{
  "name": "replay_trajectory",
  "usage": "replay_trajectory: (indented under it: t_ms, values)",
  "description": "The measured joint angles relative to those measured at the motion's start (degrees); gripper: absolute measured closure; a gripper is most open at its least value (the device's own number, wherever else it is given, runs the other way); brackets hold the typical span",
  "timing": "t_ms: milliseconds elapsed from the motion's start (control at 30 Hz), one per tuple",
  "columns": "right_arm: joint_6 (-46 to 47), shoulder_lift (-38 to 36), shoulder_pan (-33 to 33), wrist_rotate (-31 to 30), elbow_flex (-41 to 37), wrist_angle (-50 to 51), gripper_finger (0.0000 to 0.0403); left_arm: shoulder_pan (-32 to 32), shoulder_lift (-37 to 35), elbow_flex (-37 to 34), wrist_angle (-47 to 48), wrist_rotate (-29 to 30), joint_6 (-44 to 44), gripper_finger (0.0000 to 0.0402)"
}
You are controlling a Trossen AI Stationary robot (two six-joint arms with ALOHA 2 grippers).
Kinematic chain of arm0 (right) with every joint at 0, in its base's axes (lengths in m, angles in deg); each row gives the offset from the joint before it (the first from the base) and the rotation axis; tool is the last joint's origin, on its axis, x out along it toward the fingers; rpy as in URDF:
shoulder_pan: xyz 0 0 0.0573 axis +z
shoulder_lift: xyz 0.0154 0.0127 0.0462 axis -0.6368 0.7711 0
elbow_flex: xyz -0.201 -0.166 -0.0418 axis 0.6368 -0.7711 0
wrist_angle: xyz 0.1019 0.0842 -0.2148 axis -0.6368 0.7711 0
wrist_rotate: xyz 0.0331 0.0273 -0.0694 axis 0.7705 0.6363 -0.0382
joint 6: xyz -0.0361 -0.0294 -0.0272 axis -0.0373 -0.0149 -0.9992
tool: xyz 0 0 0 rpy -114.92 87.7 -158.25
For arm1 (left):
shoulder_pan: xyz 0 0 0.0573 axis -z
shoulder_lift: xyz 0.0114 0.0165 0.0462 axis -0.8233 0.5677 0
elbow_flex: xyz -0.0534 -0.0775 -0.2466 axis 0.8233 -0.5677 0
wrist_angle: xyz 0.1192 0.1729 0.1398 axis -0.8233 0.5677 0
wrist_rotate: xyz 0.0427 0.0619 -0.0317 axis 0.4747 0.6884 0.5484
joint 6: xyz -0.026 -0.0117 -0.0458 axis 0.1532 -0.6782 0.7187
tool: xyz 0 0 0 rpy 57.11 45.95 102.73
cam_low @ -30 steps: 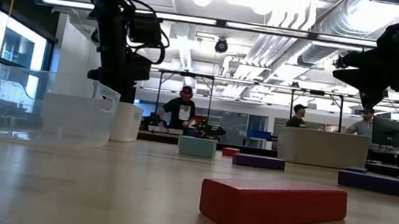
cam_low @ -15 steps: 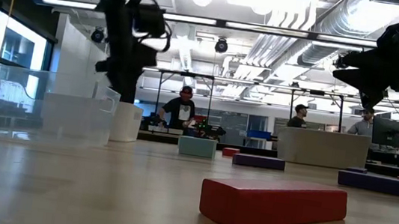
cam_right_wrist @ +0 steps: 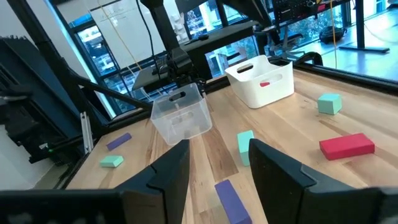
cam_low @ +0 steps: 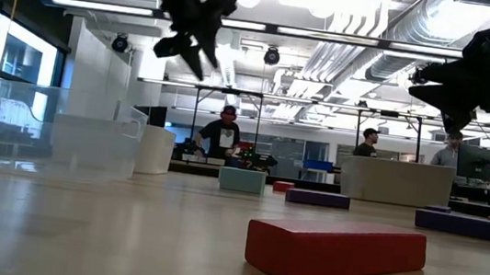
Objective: Sort & place blocks by color
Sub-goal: Put the violet block into the gray bin
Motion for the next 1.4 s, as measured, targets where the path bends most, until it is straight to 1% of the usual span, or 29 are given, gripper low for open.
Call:
replay_trajectory:
  t_ms: [167, 333, 433, 600, 733, 833, 967, 1133, 1400]
  values:
    - [8.7, 0.0, 0.0, -0.1, 0.0, 0.0, 0.0247, 3.8, 0.0, 2.7, -0.2, -1.1, 4.4, 0.0297]
    - [10.3, 0.0, 0.0, -2.7, 0.0, -1.4, 0.0247, 8.1, 0.0, 4.5, -0.3, -1.1, 8.4, 0.0298]
    - [7.0, 0.0, 0.0, -5.1, 0.0, -6.5, 0.0247, 10.8, 0.0, 5.3, -0.3, -1.1, 11.4, 0.0298]
    - [-2.4, 0.0, 0.0, -7.5, 0.0, -16.8, 0.0247, 15.3, 0.0, 6.0, -1.5, -1.0, 14.8, 0.0298]
    - [-6.5, 0.0, 0.0, -7.5, 2.7, -19.1, 0.0247, 18.0, 0.0, 6.0, -4.1, -0.8, 17.0, 0.0298]
    - [-7.6, 0.3, 0.0, -7.4, 6.6, -18.5, 0.0247, 19.8, -0.8, 6.0, -5.4, 1.0, 18.4, 0.0298]
    - [-9.6, 2.7, 0.0, -7.0, 13.9, -12.0, 0.0247, 22.0, -2.5, 6.0, -6.1, 6.2, 18.4, 0.0298]
    - [-10.9, 8.9, 0.0, -7.4, 24.3, 4.7, 0.0247, 23.7, -5.3, 6.0, -5.7, 10.1, 15.3, 0.0298]
    - [-10.5, 21.3, 0.0, -7.1, 38.5, 32.2, 0.0247, 24.0, -11.0, 6.0, -3.8, 11.5, 10.4, 0.0298]
